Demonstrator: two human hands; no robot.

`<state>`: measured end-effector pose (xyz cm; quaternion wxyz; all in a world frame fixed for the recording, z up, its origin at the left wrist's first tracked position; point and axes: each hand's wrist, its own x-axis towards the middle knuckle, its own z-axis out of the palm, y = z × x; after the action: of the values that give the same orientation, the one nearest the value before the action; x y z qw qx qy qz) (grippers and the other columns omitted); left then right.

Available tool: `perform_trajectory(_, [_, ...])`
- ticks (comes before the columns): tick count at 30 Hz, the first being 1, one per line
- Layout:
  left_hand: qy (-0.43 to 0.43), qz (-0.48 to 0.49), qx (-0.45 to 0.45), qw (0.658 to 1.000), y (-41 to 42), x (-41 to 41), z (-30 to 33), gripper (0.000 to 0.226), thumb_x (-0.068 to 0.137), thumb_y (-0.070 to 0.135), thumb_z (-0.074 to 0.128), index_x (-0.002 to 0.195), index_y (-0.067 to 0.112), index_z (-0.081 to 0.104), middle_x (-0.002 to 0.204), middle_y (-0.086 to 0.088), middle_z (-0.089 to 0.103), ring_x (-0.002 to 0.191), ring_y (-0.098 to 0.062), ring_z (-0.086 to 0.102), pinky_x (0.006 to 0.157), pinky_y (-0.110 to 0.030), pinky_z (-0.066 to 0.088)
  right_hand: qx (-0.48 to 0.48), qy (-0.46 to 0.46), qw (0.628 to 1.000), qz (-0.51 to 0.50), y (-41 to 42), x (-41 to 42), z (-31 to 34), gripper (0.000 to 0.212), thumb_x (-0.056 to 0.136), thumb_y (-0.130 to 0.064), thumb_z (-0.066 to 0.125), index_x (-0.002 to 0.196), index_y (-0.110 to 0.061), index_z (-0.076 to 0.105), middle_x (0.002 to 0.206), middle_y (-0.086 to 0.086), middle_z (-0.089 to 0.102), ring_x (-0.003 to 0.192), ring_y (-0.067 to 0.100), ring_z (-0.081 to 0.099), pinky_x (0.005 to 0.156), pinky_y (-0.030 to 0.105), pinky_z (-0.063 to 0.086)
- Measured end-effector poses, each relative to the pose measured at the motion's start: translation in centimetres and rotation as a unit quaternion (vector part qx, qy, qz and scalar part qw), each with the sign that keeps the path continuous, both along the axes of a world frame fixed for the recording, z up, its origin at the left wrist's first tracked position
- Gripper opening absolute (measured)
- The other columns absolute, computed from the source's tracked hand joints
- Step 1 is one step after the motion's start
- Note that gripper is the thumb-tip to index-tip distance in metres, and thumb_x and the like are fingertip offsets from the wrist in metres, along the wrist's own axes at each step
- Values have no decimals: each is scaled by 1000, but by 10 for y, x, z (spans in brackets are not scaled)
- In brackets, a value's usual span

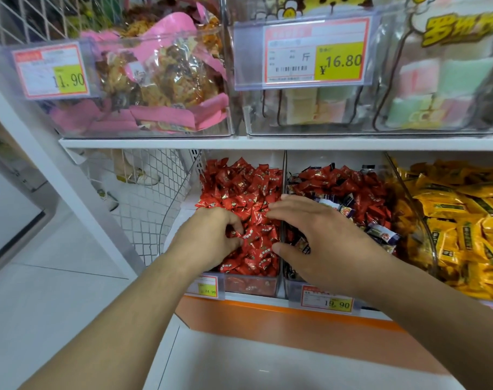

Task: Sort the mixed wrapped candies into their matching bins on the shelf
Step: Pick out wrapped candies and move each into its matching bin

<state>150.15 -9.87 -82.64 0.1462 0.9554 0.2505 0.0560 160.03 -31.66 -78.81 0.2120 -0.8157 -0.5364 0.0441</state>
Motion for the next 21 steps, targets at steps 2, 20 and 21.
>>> perform_trajectory(2, [-17, 20, 3, 1000, 3, -2, 4, 12, 83, 40, 83, 91, 40, 74, 94, 8, 67, 85, -13, 64, 75, -27, 52, 0, 1, 1000, -1, 0, 0, 1, 58, 101, -49, 57, 156, -36, 39, 163, -24, 29, 152, -7, 7, 117, 12, 0])
perform_trajectory(20, [83, -134, -27, 987, -21, 19, -12, 88, 59, 82, 54, 142, 49, 53, 167, 18, 23, 152, -18, 30, 121, -55, 30, 12, 4, 1000, 1, 1, -1, -1, 57, 100, -43, 60, 154, -35, 43, 159, -23, 37, 152, -6, 12, 123, 20, 10])
perform_trajectory(21, [97, -131, -15, 986, -20, 20, -12, 84, 60, 82, 57, 137, 49, 57, 166, 18, 26, 149, -18, 35, 118, -53, 34, 9, 2, 1000, 0, 1, -1, -1, 58, 100, -43, 60, 154, -35, 42, 159, -23, 36, 152, -6, 12, 123, 18, 8])
